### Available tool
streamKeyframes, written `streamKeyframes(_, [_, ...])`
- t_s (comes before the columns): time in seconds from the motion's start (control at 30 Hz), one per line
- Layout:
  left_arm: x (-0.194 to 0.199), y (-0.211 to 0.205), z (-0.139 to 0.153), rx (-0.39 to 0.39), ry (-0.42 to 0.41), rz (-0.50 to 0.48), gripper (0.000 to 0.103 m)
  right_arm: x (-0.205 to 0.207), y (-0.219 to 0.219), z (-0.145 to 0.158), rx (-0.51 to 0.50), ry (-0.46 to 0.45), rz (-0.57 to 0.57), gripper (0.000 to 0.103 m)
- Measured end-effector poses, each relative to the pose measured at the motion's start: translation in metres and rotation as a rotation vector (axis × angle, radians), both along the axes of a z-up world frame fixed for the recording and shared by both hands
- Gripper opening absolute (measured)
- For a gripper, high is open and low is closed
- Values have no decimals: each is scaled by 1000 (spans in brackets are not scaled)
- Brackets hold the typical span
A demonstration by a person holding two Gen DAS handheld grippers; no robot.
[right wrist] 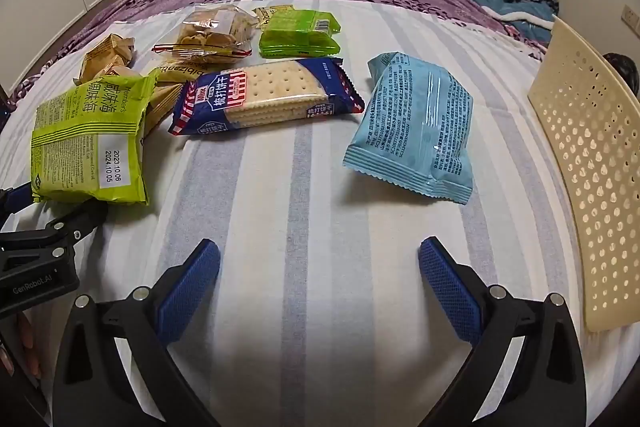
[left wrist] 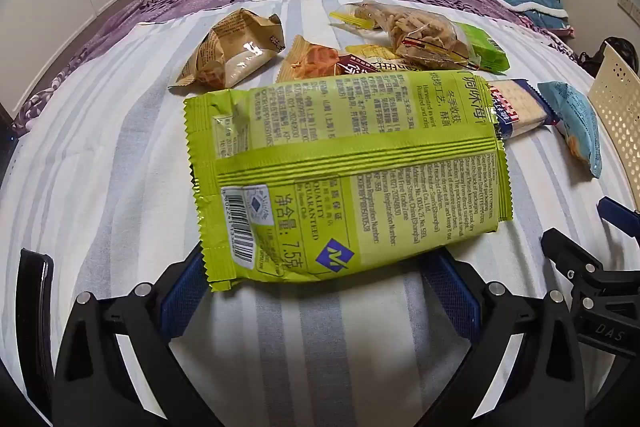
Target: Organize snacks
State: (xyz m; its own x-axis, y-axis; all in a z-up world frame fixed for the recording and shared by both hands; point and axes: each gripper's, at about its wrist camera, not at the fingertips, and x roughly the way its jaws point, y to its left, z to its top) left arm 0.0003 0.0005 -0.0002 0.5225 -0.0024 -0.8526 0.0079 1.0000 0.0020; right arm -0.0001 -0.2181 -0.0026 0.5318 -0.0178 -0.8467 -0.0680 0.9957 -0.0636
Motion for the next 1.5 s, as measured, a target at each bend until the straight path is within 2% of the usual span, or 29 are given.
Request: streamKeyframes(1.5, [-2,5,4,1,-4,1,101,1,-1,-3,-1,-1,0,98])
